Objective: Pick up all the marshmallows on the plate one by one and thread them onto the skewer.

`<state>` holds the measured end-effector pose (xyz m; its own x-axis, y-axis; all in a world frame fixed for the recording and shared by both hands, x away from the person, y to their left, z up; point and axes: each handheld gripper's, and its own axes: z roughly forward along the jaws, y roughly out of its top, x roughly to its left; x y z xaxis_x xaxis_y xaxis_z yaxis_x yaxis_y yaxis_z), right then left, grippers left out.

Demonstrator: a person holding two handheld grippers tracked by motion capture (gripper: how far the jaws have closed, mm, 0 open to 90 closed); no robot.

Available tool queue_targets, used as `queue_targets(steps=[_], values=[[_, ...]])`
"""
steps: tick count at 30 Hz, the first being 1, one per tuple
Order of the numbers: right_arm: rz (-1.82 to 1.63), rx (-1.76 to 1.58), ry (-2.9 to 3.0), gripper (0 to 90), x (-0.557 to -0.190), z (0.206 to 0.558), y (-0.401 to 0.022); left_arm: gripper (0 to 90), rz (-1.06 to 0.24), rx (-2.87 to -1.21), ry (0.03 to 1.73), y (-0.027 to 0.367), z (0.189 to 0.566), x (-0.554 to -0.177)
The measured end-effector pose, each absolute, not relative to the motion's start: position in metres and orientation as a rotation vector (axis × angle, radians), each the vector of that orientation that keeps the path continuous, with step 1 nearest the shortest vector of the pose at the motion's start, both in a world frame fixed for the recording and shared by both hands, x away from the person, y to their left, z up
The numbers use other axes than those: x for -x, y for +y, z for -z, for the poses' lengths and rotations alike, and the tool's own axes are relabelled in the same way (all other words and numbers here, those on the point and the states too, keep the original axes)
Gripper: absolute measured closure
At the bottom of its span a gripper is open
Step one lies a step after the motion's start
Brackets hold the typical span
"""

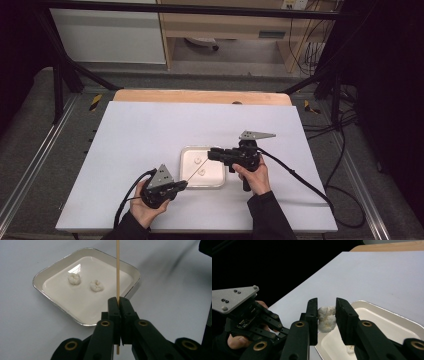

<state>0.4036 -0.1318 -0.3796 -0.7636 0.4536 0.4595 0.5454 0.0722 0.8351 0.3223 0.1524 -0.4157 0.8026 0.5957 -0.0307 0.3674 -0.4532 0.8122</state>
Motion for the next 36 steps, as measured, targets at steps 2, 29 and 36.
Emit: queue_targets(steps=[2, 29, 36], values=[[1.802, 1.048, -2.234, 73.0, -0.404, 0.381, -0.131, 88.7, -0.327, -2.095, 0.709, 0.153, 0.416, -0.322], [1.833, 1.024, -2.143, 76.3, -0.397, 0.389, -0.122, 89.0, -0.341, -2.039, 0.706, 0.151, 0.42, -0.318], [1.798, 1.009, -2.154, 76.2, -0.395, 0.395, -0.118, 89.0, -0.33, -2.016, 0.703, 0.149, 0.418, -0.318]])
